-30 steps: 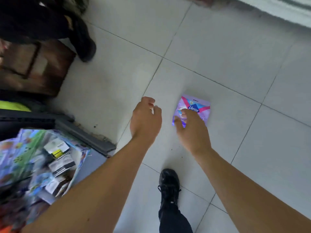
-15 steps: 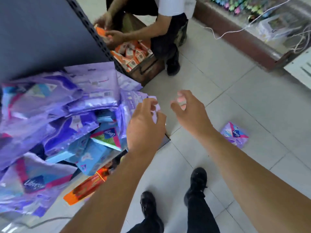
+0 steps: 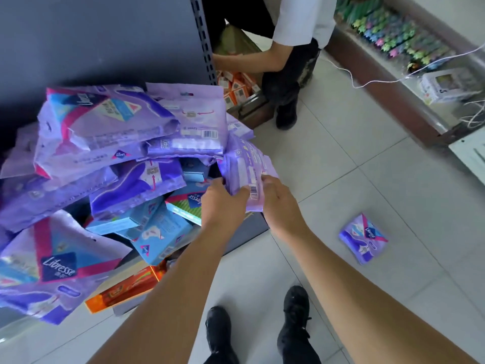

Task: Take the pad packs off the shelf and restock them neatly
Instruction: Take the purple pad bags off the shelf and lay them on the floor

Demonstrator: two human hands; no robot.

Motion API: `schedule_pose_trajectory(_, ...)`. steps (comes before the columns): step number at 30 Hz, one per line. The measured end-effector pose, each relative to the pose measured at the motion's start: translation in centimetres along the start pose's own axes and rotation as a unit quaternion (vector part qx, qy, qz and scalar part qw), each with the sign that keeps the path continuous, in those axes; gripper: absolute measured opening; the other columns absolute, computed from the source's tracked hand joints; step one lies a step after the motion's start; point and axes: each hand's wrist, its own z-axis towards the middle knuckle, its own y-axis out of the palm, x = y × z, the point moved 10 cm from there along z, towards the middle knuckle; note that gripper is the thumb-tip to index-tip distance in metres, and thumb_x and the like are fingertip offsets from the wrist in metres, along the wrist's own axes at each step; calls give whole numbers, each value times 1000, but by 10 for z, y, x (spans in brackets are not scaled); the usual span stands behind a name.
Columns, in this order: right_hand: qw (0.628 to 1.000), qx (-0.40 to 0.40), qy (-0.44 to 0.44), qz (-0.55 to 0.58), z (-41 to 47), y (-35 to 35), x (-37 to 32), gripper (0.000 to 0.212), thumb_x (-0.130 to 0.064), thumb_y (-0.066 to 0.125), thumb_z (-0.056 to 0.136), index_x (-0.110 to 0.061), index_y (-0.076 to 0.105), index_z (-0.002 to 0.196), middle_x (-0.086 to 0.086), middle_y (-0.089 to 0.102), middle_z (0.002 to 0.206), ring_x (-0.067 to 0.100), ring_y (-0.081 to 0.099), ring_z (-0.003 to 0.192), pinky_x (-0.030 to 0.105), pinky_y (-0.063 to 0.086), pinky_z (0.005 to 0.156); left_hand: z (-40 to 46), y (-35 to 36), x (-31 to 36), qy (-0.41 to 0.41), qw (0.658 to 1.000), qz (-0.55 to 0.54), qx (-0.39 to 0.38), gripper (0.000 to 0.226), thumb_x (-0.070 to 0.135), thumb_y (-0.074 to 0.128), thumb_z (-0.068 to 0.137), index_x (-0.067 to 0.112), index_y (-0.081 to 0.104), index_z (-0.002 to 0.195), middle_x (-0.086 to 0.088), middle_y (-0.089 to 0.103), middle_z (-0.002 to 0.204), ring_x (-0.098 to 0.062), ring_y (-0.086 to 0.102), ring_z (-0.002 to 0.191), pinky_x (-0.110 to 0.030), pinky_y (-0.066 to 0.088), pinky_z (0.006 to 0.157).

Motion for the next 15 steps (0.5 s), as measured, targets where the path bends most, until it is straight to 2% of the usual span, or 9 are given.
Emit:
schedule_pose_trajectory(1,999,13,20,33,-1,-10,6,40,-41,30,98,-21,61,115,-1,63,114,21,57,109,30,44,88,-4,3,5,12,1000,-2,-9,32,29,66,83,15,58,111,0,64,94,-27,61,92,-26,39,69)
schedule_pose_trajectory(3,995,37,70,65,1,-32,15,62,-68,24,84,-25,61,109,-1,66,108,23,62,103,37,48,90,-17,16,22,54,998,-2,-37,35,27,67,82,19,57,116,3,65,93,-22,60,86,-26,41,68)
schedule_pose_trajectory(4,994,41,82,64,4,-44,17,73,-76,18,78,-27,59,113,0,67,111,24,63,103,40,48,90,-26,24,33,89,995,-1,-48,38,25,67,82,21,57,118,3,66,94,-21,61,85,-26,42,67)
schedule_pose_trajectory(6,986,64,97,120,12,-71,21,78,-80,14,84,-29,55,125,-1,65,118,21,62,101,39,45,84,-45,44,58,195,979,20,-62,39,19,67,80,21,59,119,1,67,97,-22,60,86,-25,41,68)
schedule_pose_trajectory(9,930,74,160,323,10,-127,48,87,-87,17,79,-30,54,133,-2,65,123,21,63,106,42,45,88,-73,87,81,348,926,111,-93,45,14,66,79,21,58,123,-4,62,110,-27,56,99,-35,49,78)
schedule_pose_trajectory(11,911,9,158,380,5,-153,57,99,-91,23,72,-21,58,132,9,67,123,31,64,112,49,48,95,-83,104,93,433,881,179,-68,51,8,72,72,25,59,118,-1,59,108,-27,56,98,-38,52,73)
schedule_pose_trajectory(12,909,-20,165,382,0,-161,62,91,-85,31,77,-15,61,128,14,68,119,33,66,109,50,50,94,-91,111,99,486,851,195,-53,54,5,75,66,27,60,114,0,59,103,-26,55,95,-37,51,71)
schedule_pose_trajectory(14,930,-18,188,315,-6,-182,87,51,-50,50,93,-7,65,116,15,73,102,31,71,87,43,58,77,-108,132,103,573,789,200,-95,59,7,76,63,31,59,114,3,57,106,-22,52,100,-36,48,78)
schedule_pose_trajectory(15,943,18,188,273,-8,-197,101,37,-33,57,94,-4,62,117,16,73,99,31,70,81,43,58,70,-109,142,101,577,784,179,-144,61,14,76,66,34,56,120,5,54,115,-19,49,110,-35,45,88)
